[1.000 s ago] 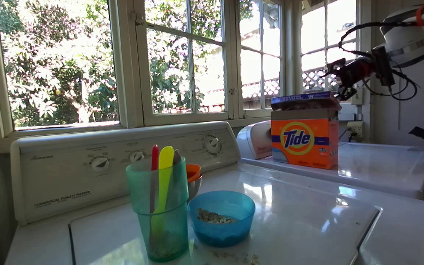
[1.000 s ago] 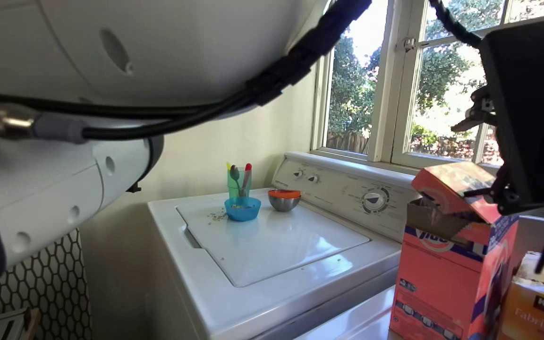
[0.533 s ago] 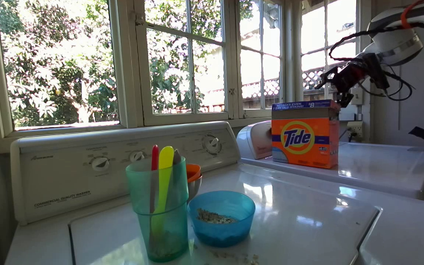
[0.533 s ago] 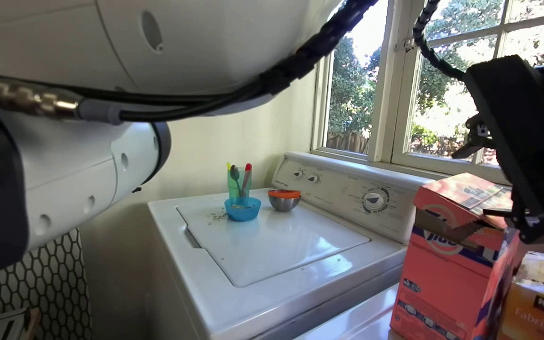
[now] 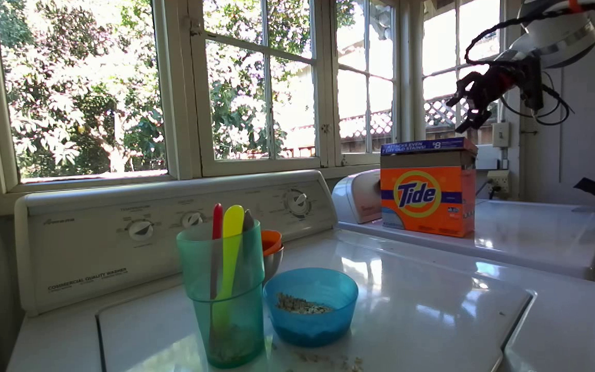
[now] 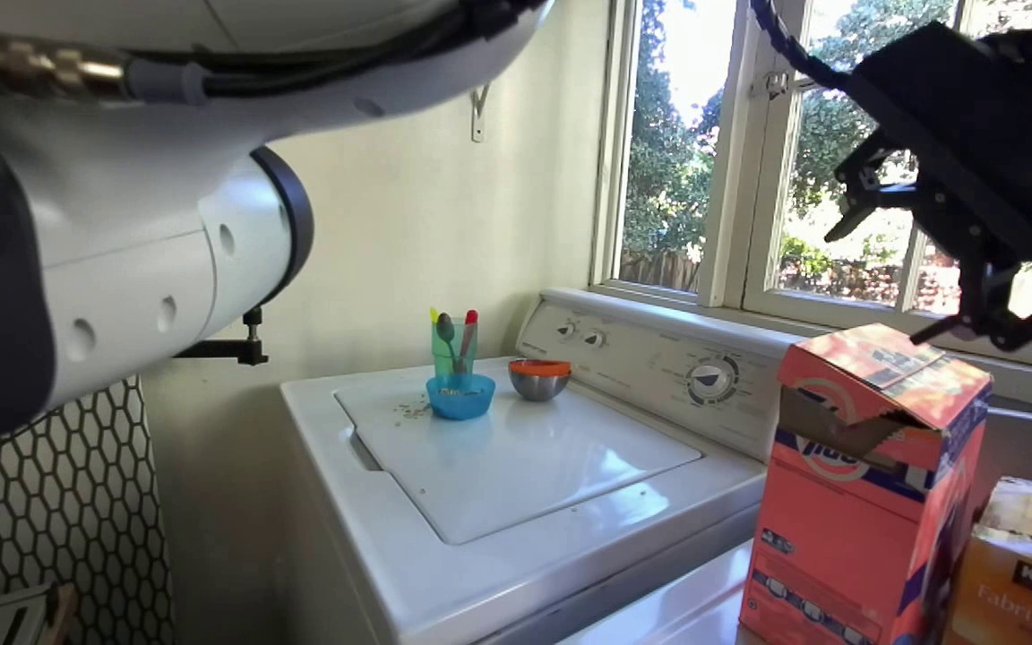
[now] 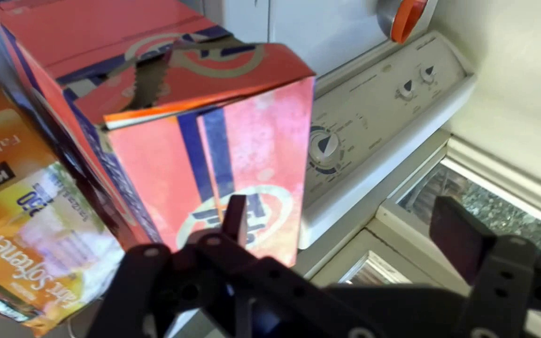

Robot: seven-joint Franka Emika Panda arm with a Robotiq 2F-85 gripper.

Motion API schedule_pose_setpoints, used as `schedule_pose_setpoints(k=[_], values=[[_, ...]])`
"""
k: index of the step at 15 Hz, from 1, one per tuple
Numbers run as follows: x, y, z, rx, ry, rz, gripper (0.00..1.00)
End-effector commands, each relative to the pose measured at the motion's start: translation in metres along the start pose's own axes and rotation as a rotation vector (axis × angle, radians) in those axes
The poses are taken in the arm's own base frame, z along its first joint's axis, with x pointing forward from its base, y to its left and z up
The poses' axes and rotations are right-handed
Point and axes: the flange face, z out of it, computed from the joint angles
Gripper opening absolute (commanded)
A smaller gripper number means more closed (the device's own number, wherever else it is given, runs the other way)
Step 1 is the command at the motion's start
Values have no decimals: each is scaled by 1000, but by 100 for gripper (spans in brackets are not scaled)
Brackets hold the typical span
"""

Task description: Put the clear plastic inside the orange box and close the box.

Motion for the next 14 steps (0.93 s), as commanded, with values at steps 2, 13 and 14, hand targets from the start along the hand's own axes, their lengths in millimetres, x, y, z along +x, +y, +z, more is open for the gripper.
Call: schedule_pose_setpoints(k=[2,13,14], values=[[-7,-47,-30,-55,-60,-235,100],[10,-107,-65,-257,23,-472,100],[10,-107,-65,-260,22,-475,100]])
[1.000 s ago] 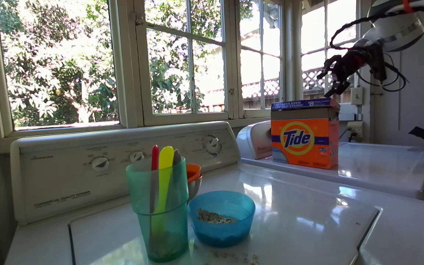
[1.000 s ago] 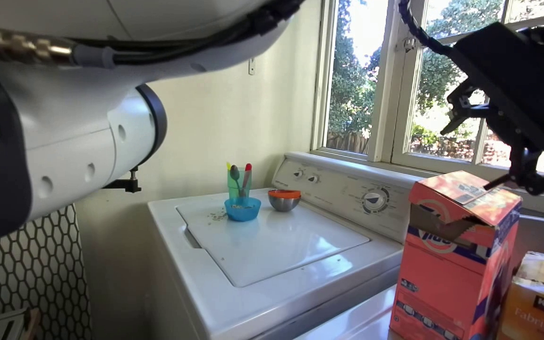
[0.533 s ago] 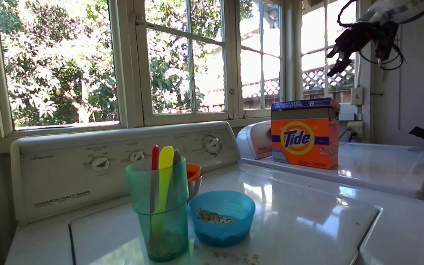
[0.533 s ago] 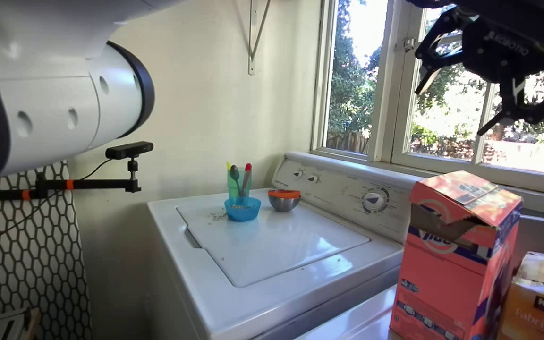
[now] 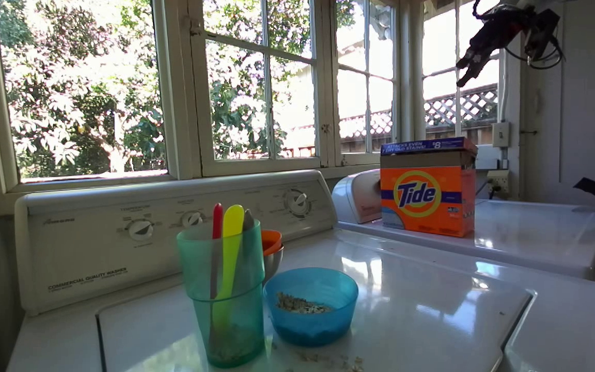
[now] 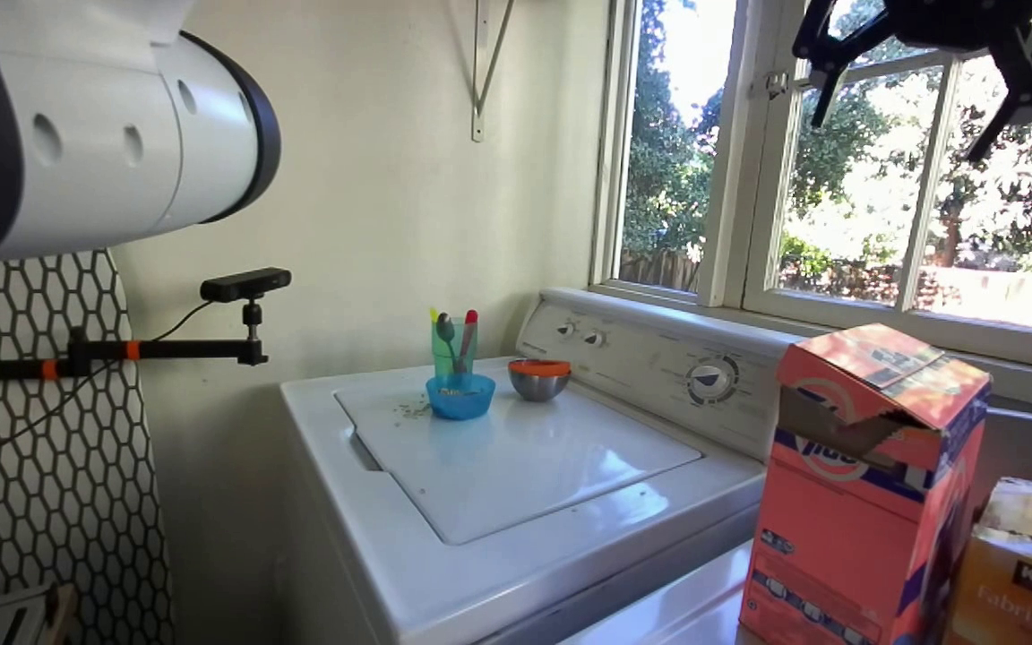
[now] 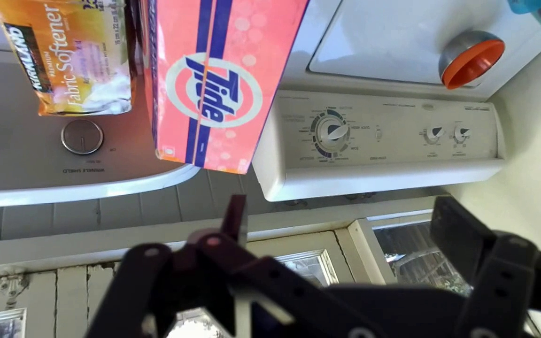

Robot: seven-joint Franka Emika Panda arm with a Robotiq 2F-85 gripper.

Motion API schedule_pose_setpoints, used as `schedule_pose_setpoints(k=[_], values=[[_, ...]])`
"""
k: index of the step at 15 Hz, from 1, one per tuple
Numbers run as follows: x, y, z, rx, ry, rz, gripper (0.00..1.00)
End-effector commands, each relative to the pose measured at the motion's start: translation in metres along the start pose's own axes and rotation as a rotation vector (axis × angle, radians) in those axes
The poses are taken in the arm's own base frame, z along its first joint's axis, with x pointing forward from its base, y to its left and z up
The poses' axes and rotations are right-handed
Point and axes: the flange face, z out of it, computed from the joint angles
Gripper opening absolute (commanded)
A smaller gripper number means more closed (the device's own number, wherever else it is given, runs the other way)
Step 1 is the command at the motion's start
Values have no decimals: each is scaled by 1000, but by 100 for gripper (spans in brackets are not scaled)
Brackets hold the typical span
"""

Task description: Put the clear plastic inside the orange box and close the box.

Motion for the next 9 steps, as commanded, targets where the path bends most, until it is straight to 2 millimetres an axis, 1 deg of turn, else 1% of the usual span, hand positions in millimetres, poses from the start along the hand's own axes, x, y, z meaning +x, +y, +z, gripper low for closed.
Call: schedule_pose_setpoints(k=[1,3,5,7,8,9], values=[[0,0,0,-1,-1,-2,100],[-1,1,0,-4,-2,-3,100],[16,-20,10,-9,-34,-47,100],[44,-51,21,-44,-47,-60,100],[55,-65,24,-57,-53,-94,100],[36,-39,22,-4,-25,-71,100]])
